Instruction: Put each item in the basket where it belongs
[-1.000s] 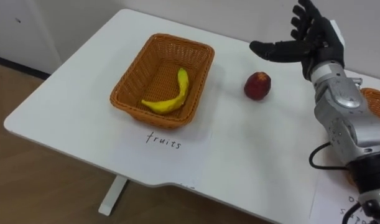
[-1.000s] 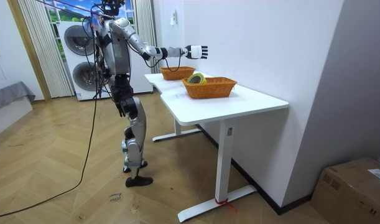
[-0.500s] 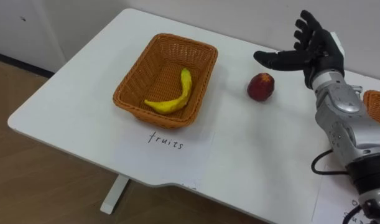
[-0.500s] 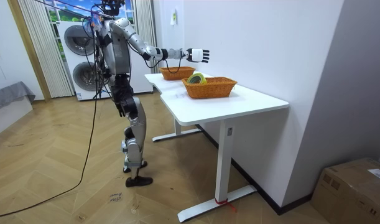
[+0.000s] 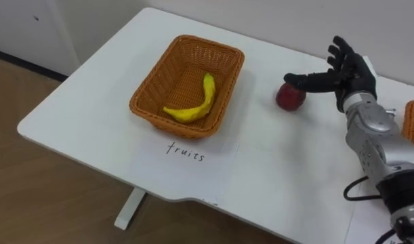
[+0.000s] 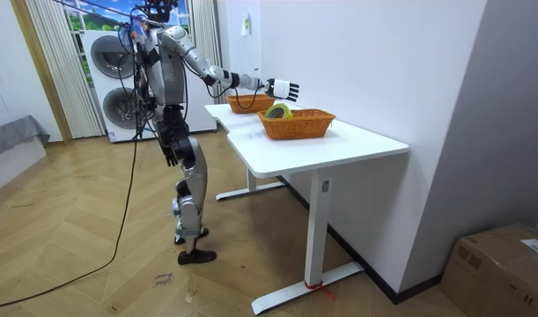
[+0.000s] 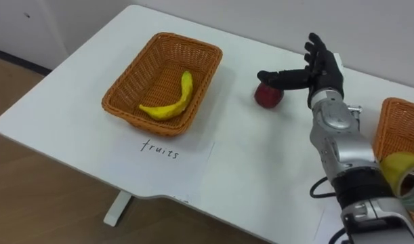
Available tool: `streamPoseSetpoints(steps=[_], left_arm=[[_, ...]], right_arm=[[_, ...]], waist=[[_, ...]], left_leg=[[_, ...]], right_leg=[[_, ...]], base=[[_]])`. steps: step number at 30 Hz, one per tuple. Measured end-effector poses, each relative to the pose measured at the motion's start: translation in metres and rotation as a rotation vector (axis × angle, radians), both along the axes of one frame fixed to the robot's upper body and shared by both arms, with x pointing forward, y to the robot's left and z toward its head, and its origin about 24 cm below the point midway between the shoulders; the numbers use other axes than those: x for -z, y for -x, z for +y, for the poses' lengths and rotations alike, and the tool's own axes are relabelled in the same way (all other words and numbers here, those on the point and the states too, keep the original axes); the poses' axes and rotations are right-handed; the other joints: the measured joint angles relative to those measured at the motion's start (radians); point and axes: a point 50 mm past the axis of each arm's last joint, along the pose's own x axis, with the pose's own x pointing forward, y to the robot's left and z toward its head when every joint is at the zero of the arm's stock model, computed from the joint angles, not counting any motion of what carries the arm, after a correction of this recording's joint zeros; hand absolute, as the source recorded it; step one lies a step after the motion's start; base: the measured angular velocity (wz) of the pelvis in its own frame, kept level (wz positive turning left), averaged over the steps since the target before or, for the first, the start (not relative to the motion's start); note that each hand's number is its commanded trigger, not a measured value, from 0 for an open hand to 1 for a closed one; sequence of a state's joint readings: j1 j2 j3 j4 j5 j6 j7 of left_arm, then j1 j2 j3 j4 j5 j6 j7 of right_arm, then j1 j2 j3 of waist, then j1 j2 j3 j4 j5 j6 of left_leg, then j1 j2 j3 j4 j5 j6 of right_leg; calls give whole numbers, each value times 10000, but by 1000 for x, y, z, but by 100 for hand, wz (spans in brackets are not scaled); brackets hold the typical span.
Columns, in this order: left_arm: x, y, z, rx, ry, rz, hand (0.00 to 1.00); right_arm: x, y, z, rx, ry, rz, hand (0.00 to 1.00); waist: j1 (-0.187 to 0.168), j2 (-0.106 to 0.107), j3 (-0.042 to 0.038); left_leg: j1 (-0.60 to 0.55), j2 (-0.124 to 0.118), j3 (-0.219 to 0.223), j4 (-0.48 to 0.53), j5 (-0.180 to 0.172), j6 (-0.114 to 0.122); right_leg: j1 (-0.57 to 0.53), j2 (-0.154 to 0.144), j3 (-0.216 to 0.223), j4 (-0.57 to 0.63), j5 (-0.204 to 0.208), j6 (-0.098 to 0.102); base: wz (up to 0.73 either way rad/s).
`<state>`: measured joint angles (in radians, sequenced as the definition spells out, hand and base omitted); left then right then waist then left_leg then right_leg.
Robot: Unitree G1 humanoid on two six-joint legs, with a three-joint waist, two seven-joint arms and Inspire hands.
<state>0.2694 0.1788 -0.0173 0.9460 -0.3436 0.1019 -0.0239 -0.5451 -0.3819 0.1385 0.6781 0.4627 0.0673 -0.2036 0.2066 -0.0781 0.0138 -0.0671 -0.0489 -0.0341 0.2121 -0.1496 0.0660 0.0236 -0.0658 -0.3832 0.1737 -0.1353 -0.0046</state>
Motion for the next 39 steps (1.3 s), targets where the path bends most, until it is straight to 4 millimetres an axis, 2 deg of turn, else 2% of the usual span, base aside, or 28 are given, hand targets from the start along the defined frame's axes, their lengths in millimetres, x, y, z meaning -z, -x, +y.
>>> streamPoseSetpoints(steps=[4,7,12,18,31,39], left_arm=[[-1,-4,-1,110,-112,-89,0],[-1,-7,-1,60,-78,-198,0],[-2,-14,-1,170,-122,-508,0],[-3,-16,0,210,-164,-664,0],[-3,-25,-1,380,-161,-768,0],[-3,-27,-3,469,-98,-836,0]], right_arm=[[2,-1,-2,124,41,155,0],[11,-1,-1,41,505,638,0],[19,-1,2,-152,770,1046,0],[18,-2,2,-278,1181,1036,0],[19,-2,6,-667,1806,1057,0],[18,-3,6,-887,2673,1082,0]], waist=[[19,-6,-1],[125,-23,7],[187,-105,54],[197,-167,92],[246,-118,123],[462,-107,123]], left_leg=[[-248,-11,-7,9,84,8],[-271,-1,-24,1,89,5],[-431,-16,-82,13,98,7],[-477,-27,-131,15,98,8],[-714,-26,-126,91,100,8],[-840,-21,-125,75,114,5]], right_leg=[[-259,17,-23,46,3,-5],[-319,12,-47,86,3,-5],[-432,2,-69,100,3,-5],[-464,1,-118,99,3,-4],[-698,-17,-171,118,4,-6],[-878,-8,-195,118,4,-7]], base=[[1],[0],[3],[1],[0],[0]])
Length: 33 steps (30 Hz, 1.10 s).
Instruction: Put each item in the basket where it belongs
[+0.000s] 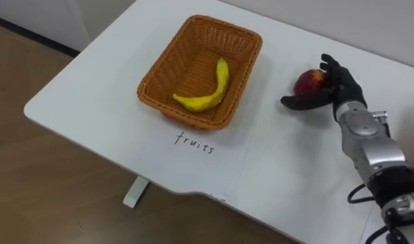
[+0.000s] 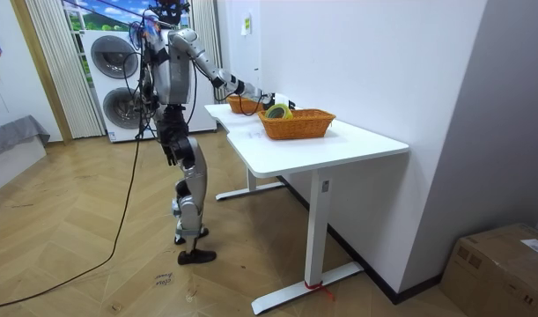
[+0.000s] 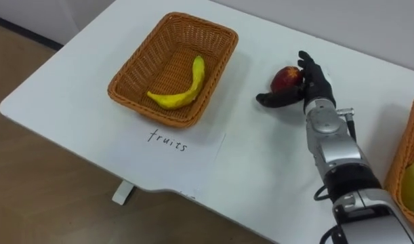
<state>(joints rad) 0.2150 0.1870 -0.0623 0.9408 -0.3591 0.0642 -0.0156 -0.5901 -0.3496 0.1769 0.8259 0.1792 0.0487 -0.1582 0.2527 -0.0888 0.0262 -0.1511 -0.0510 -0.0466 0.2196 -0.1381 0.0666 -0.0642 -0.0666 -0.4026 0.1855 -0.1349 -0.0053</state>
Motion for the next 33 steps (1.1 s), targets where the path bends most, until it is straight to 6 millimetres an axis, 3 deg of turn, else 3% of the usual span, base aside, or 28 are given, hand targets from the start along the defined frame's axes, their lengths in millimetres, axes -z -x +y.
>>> streamPoseSetpoints(steps=[16,17,18,19,33], left_arm=[[0,-1,3,123,211,16,0],[0,-2,3,132,201,11,0],[0,-2,4,138,196,5,0],[0,-2,4,142,192,-1,0],[-1,-4,7,183,180,-4,0]], right_arm=[[4,-4,2,-906,1047,570,0],[4,-4,2,-944,1061,589,24],[4,-5,2,-976,1092,606,84],[4,-5,2,-994,1119,614,100],[-3,-5,-11,-699,1666,554,100]], waist=[[-9,-33,-7],[-9,-44,-6],[-10,-57,-2],[-11,-66,-2],[6,-145,8]], left_leg=[[15,-1,-5,-92,5,-9],[15,-1,-4,-93,8,-11],[16,0,-4,-93,10,-14],[18,0,-4,-93,11,-15],[79,17,-4,-156,19,-27]], right_leg=[[15,-1,-54,-2,1,-1],[14,1,-54,-2,1,-2],[13,2,-54,-2,1,-2],[13,4,-51,-2,1,-2],[61,35,40,-23,1,-2]], base=[[0],[0],[0],[0],[0]])
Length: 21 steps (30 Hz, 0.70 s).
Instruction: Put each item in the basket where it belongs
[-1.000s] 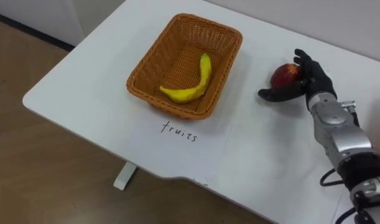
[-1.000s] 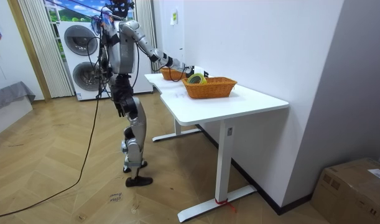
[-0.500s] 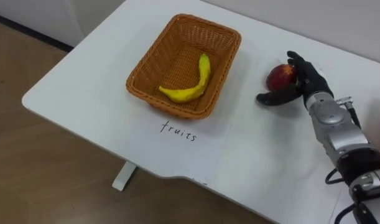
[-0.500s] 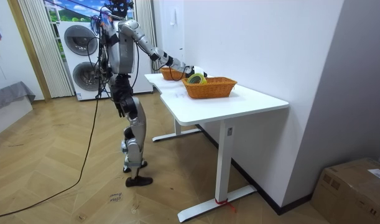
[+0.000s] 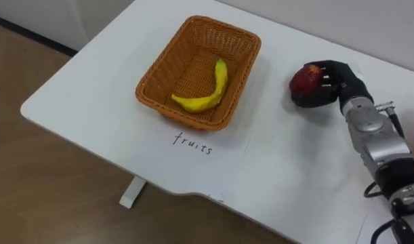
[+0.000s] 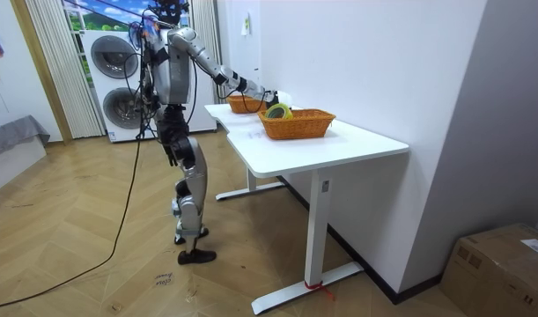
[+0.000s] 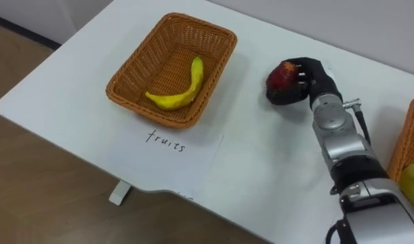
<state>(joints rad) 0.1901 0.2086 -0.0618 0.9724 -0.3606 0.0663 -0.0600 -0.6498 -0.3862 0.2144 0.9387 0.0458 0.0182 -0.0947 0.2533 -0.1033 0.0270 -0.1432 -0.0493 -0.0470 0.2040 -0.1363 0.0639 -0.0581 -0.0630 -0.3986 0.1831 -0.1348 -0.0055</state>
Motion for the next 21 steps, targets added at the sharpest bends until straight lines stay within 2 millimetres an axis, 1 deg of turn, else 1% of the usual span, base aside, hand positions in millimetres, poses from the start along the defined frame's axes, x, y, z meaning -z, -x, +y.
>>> streamPoseSetpoints(steps=[17,21], left_arm=[[0,1,2,-42,-63,83,0],[0,1,3,-136,-107,62,0]], right_arm=[[3,-1,10,-494,-289,183,100],[2,-2,11,-563,-353,168,100]], waist=[[7,-118,-43],[-7,-131,-53]], left_leg=[[39,-3,0,11,16,-9],[45,-3,-2,6,16,-8]], right_leg=[[13,-11,4,15,0,0],[29,-20,-76,13,0,0]], base=[[0],[1]])
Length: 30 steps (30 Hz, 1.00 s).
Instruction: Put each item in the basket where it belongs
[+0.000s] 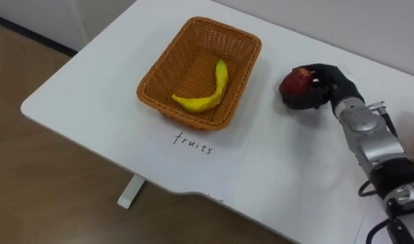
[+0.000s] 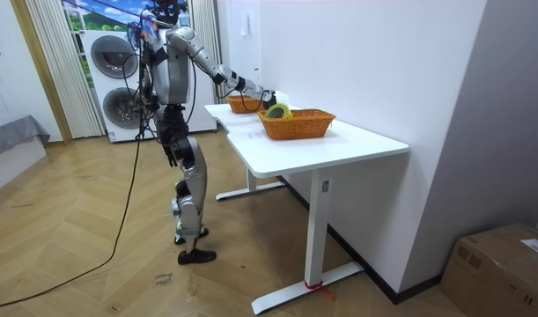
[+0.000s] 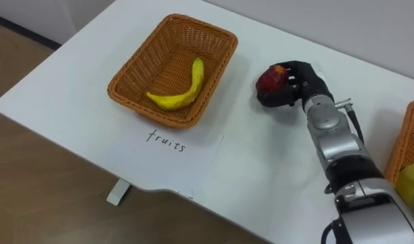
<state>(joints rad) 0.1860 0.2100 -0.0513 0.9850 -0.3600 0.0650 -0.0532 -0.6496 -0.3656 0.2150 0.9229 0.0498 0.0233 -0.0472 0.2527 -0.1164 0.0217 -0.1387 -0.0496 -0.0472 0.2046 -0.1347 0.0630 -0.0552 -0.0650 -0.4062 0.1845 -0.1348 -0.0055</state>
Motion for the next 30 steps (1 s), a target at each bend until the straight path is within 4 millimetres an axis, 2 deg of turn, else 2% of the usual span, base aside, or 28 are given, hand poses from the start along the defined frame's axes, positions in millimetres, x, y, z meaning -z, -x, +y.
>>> streamPoseSetpoints(steps=[7,15,18,23,26,28,30], left_arm=[[-1,-2,-2,-49,40,-123,0],[-1,3,-2,-66,21,-75,0],[-1,3,-2,-57,57,-37,0],[0,7,-3,-115,107,135,0],[1,8,-4,-226,151,114,0],[1,7,-4,-232,153,106,0],[0,6,-3,-258,154,79,0]], right_arm=[[-3,-1,4,-84,-219,-14,100],[-40,-11,26,-1059,-465,-1513,100],[-42,-11,27,-1109,-501,-1583,100],[-42,-11,28,-1210,-261,-1498,100],[-51,-12,33,-1401,56,-1754,100],[-58,-12,38,-1594,231,-2066,100],[-68,-12,44,-1860,431,-2504,100]], waist=[[-95,18,-16],[-501,115,-78],[-538,181,-135],[-583,241,-151],[-581,249,-166],[-571,222,-209],[-566,194,-209]], left_leg=[[138,-23,-153,44,4,3],[438,-25,-153,-7,3,5],[558,-26,-157,-58,3,6],[829,-47,-208,-56,1,4],[965,-97,-242,-58,1,5],[1000,-141,-298,-55,0,9],[1026,-171,-392,-30,8,19]], right_leg=[[191,-14,-98,-13,-3,5],[469,-37,-128,-9,-7,11],[599,-56,-155,-2,-8,13],[921,-57,-167,-8,-46,61],[1064,-84,-165,7,-115,58],[1116,-153,-185,16,-163,54],[1201,-181,-320,9,-164,56]], base=[[7],[0],[0],[1],[2],[9],[13]])
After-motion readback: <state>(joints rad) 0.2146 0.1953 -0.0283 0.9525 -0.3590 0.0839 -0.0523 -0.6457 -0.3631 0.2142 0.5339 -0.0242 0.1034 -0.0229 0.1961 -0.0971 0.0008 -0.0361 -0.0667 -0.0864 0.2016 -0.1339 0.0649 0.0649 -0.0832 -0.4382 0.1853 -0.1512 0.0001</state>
